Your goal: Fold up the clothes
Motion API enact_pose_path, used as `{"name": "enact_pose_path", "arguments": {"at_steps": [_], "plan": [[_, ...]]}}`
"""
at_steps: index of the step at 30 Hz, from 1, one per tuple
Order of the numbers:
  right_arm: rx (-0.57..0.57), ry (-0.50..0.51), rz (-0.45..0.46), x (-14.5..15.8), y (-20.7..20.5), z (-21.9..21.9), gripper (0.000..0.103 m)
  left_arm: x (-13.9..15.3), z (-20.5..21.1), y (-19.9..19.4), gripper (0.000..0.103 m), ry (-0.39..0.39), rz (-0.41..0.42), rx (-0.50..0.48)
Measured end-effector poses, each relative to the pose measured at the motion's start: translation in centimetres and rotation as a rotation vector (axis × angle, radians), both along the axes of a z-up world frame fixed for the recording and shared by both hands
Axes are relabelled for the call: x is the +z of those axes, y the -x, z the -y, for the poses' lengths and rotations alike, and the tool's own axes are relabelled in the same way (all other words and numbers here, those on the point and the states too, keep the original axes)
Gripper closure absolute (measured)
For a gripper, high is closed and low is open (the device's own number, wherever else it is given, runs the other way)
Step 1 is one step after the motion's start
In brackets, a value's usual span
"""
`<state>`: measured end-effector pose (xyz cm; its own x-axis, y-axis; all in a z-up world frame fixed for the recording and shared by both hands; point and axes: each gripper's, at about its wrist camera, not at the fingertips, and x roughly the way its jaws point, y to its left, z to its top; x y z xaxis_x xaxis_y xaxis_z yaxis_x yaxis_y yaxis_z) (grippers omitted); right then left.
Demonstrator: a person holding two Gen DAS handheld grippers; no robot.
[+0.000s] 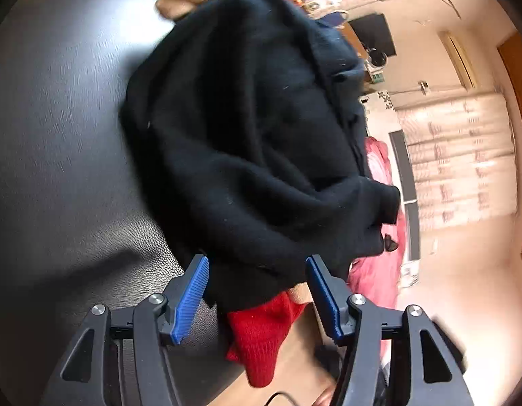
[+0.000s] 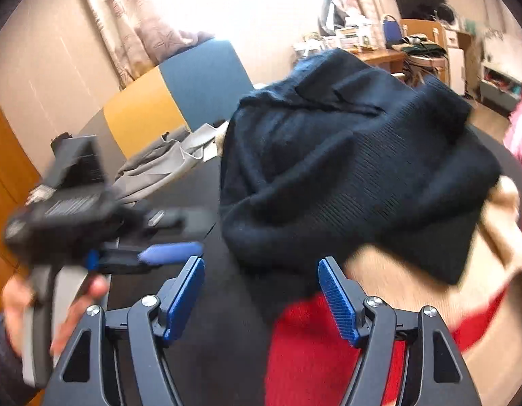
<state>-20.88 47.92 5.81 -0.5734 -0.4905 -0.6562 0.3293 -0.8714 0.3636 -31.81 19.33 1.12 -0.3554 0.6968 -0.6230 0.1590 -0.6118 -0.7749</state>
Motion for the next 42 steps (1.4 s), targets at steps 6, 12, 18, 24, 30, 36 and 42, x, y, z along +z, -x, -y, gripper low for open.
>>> {"name": "enact_pose_path", "arguments": {"at_steps": [6,12,18,24,30,36,42], "plan": [[-0.001,0.054,0.060,-2.4,-3.2,-1.6,0.032,-2.5,0.4,0.2,0.042,-0.087,0.086,0.074],[0.018,0.047,0.082,-3.2,-3.0,-0.3,0.031,-2.2,-0.3,1.9,0.041,-0.144,0.112,0.131],[0.038,0.008,0.095,-4.0,-2.0,1.9,0.024,-1.6,-0.9,3.4,0.071,-0.061,0.179,0.129],[0.019,0.000,0.113,-4.4,-0.6,2.7,0.017,1.6,0.5,2.8,0.098,-0.038,0.117,0.133],[-0.003,0.014,0.139,-4.5,1.2,3.4,0.014,10.0,6.7,-1.7,0.098,-0.037,-0.093,0.148],[0.001,-0.051,0.133,-3.8,2.7,5.8,0.011,11.6,12.7,-8.6,0.098,0.102,-0.208,0.095],[0.014,-0.097,0.134,-2.2,4.3,9.0,0.009,8.4,19.6,-15.1,0.098,0.296,-0.164,0.101]]}}
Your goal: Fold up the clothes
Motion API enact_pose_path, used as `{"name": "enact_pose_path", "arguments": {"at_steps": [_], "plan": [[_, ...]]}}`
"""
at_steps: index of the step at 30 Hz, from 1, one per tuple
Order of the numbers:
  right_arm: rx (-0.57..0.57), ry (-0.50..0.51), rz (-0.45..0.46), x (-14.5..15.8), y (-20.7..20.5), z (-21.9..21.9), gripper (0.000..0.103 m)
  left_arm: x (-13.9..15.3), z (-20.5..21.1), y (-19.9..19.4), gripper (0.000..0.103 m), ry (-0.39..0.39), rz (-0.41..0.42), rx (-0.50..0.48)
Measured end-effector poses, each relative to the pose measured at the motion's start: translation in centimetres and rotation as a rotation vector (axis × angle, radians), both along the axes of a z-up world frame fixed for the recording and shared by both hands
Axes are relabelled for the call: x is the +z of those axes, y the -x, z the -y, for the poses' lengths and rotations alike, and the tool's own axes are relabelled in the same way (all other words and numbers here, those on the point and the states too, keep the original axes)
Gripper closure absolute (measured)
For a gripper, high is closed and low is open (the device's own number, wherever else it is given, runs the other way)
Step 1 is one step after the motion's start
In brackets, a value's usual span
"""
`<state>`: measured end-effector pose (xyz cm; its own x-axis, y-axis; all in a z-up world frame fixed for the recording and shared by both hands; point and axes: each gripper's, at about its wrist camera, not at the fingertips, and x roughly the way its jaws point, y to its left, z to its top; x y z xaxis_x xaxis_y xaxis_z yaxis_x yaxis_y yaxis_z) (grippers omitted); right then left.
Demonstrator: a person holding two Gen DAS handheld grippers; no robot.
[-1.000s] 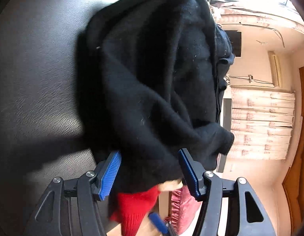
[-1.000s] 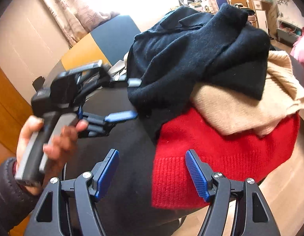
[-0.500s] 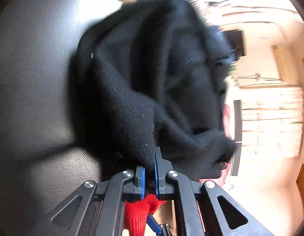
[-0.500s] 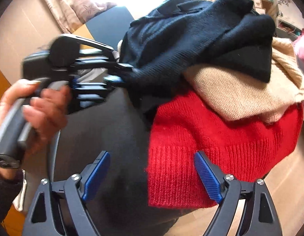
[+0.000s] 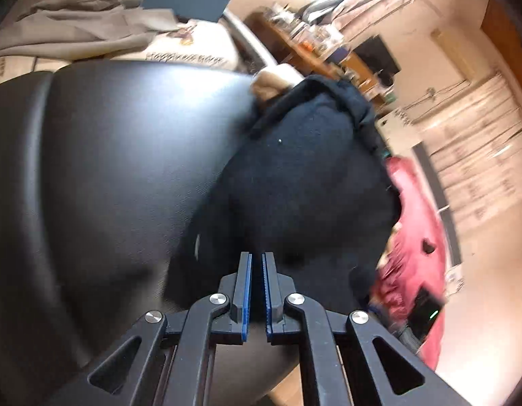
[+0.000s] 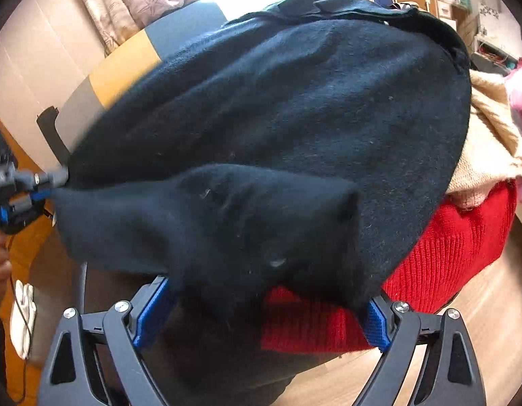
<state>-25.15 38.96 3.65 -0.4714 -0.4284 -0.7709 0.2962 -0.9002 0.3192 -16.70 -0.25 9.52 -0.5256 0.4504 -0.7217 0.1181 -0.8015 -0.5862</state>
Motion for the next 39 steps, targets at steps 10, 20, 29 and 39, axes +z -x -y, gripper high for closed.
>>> {"name": "enact_pose_path", "arguments": {"at_steps": [10,20,29,39], "plan": [[0.043,0.041,-0.022,2.2,-4.2,2.3,0.009,-8.3,4.9,-9.7,0.089,-0.172,0.134,0.208],[0.350,-0.203,-0.120,1.6,-3.4,17.0,0.000,-10.9,5.9,-17.6,0.088,-0.146,0.101,0.250],[0.217,-0.364,0.047,-6.4,8.2,23.7,0.000,-11.4,9.9,-21.1,0.087,-0.151,0.049,0.354],[0.174,-0.193,0.033,-5.2,10.2,21.8,0.088,-10.6,9.0,-16.1,0.087,-0.112,0.043,0.252]]}}
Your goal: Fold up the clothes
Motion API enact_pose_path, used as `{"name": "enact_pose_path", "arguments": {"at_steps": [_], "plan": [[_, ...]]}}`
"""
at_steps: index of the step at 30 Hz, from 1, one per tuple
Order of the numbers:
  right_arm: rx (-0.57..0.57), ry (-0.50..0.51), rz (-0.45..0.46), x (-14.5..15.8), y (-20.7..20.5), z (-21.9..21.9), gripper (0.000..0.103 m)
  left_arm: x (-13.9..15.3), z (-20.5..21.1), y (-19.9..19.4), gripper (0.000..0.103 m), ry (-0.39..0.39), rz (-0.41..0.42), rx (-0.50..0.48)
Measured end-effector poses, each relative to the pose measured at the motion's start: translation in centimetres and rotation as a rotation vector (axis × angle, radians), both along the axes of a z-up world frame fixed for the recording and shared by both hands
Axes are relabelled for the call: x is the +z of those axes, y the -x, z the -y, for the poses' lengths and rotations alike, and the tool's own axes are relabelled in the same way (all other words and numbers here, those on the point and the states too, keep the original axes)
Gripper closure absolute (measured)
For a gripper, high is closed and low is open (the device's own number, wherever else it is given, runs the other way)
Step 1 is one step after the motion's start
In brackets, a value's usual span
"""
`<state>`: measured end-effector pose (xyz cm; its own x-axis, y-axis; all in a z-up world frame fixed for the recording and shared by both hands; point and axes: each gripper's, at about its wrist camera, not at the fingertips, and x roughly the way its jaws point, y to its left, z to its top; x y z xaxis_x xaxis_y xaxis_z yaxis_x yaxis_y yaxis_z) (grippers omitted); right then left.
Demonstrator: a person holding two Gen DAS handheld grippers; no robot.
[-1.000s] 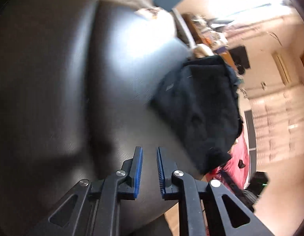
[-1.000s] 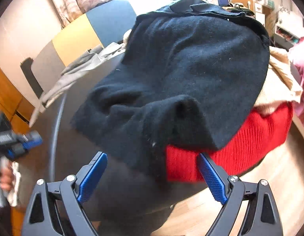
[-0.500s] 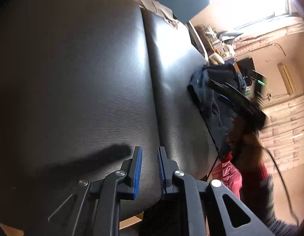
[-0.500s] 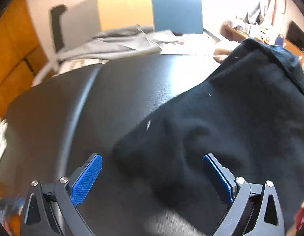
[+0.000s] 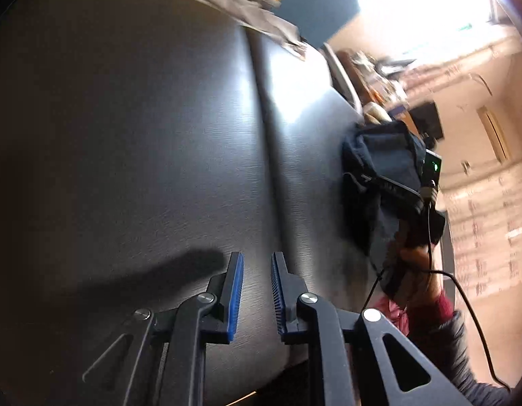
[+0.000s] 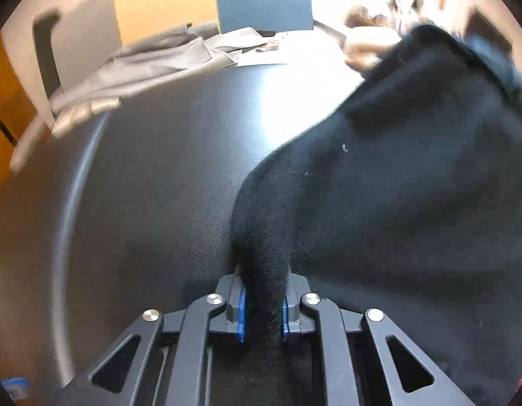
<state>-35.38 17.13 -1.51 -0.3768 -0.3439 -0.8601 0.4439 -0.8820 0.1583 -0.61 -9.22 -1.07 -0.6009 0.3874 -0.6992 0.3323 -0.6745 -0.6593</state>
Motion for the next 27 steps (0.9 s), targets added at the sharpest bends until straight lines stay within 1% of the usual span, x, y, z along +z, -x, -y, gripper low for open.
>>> {"name": "enact_pose_path", "arguments": {"at_steps": [3,5,6,7,8,11,12,15,16,20,22,24,25,27], "plan": [[0.007,0.163,0.039,1.2,-1.0,-3.1,0.088,1.4,-1.6,3.4,0.082,0.011,-0.025,-0.089],[0.009,0.254,0.050,1.9,-2.0,-5.0,0.088,2.0,-3.1,5.8,0.082,0.001,-0.038,-0.147],[0.010,0.296,0.057,2.2,-2.5,-5.9,0.088,2.4,-4.1,7.2,0.080,-0.008,-0.055,-0.176],[0.012,0.337,0.067,2.4,-3.1,-6.9,0.088,2.7,-5.1,8.8,0.079,-0.022,-0.077,-0.225],[0.016,0.365,0.070,2.5,-4.0,-7.5,0.088,2.8,-5.9,10.3,0.078,-0.034,-0.075,-0.261],[0.026,0.404,0.075,2.2,-6.5,-8.8,0.088,2.7,-8.0,15.4,0.072,-0.100,-0.059,-0.329],[0.026,0.412,0.080,2.1,-7.0,-9.2,0.088,2.5,-8.5,17.0,0.070,-0.123,-0.046,-0.335],[0.027,0.441,0.089,1.8,-8.8,-11.0,0.088,2.2,-9.6,21.3,0.065,-0.182,-0.042,-0.340],[0.028,0.445,0.088,1.8,-9.2,-11.3,0.088,2.0,-10.1,22.7,0.065,-0.186,-0.030,-0.339],[0.018,0.473,0.104,0.6,-11.0,-13.9,0.088,1.4,-11.6,26.8,0.063,-0.200,-0.031,-0.370],[0.019,0.482,0.115,0.2,-10.7,-13.5,0.088,1.1,-12.1,28.8,0.062,-0.197,-0.035,-0.373],[0.021,0.482,0.122,0.2,-10.2,-13.4,0.088,0.9,-12.6,30.3,0.061,-0.177,-0.032,-0.382],[0.019,0.486,0.127,0.1,-10.0,-13.5,0.088,0.7,-12.9,31.0,0.061,-0.182,-0.035,-0.387],[0.015,0.502,0.142,0.5,-11.0,-15.4,0.088,0.4,-13.9,32.5,0.060,-0.204,-0.029,-0.401]]}}
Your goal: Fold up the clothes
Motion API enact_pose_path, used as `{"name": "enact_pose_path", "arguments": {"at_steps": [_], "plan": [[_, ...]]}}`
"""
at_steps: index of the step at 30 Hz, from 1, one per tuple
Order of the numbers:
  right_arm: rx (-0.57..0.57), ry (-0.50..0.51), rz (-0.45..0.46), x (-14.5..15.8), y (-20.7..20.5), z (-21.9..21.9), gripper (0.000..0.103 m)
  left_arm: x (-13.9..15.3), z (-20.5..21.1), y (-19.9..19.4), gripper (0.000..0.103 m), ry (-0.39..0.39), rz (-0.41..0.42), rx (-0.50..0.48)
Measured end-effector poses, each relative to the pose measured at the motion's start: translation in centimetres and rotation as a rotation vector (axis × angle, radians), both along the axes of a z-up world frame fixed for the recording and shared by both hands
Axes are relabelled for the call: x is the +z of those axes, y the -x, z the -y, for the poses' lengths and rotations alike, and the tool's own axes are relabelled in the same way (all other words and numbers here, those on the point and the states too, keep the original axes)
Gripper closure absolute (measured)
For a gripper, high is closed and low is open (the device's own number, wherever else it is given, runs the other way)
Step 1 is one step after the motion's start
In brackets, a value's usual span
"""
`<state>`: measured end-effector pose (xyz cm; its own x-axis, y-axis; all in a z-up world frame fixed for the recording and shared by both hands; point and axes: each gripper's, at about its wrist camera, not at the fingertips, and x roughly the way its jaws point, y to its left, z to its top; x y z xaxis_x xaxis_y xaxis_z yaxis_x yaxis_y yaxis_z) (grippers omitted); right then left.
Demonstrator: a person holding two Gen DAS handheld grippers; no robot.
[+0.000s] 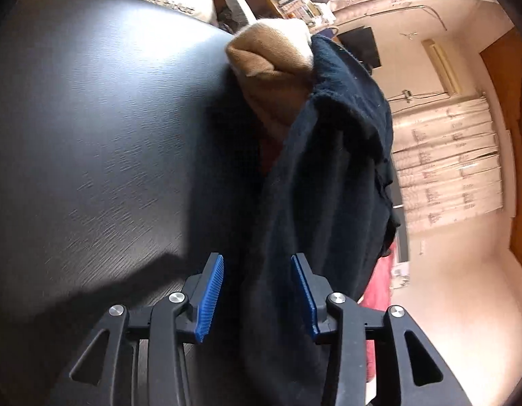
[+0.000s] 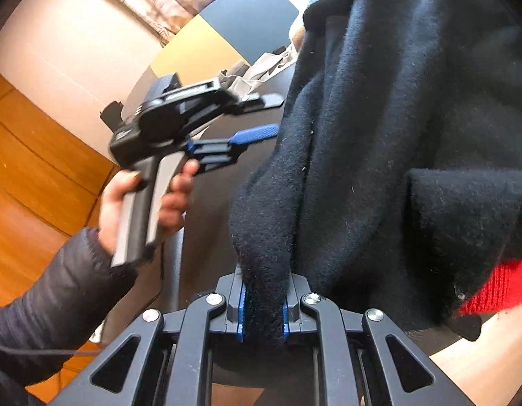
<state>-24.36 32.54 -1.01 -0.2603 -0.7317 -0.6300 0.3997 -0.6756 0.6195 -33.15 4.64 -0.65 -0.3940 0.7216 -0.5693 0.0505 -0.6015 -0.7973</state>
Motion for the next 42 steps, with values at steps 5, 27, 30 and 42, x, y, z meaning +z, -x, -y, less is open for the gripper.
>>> {"name": "enact_pose_path", "arguments": {"at_steps": [5,27,30,42], "plan": [[-0.002,0.004,0.017,0.2,-2.4,-4.8,0.088,-0.5,-2.8,2.7,0.064,0.050,0.058,-0.049],[0.251,-0.028,-0.059,4.4,-7.6,6.3,0.088,10.1,10.2,-20.5,0.103,0.185,-0.168,0.381],[0.284,-0.053,-0.015,3.1,-9.1,8.2,0.088,8.0,13.6,-26.2,0.103,0.202,-0.092,0.455],[0.228,-0.067,0.063,3.0,-9.5,9.1,0.073,6.7,8.2,-30.3,0.092,0.426,-0.079,0.272]]}}
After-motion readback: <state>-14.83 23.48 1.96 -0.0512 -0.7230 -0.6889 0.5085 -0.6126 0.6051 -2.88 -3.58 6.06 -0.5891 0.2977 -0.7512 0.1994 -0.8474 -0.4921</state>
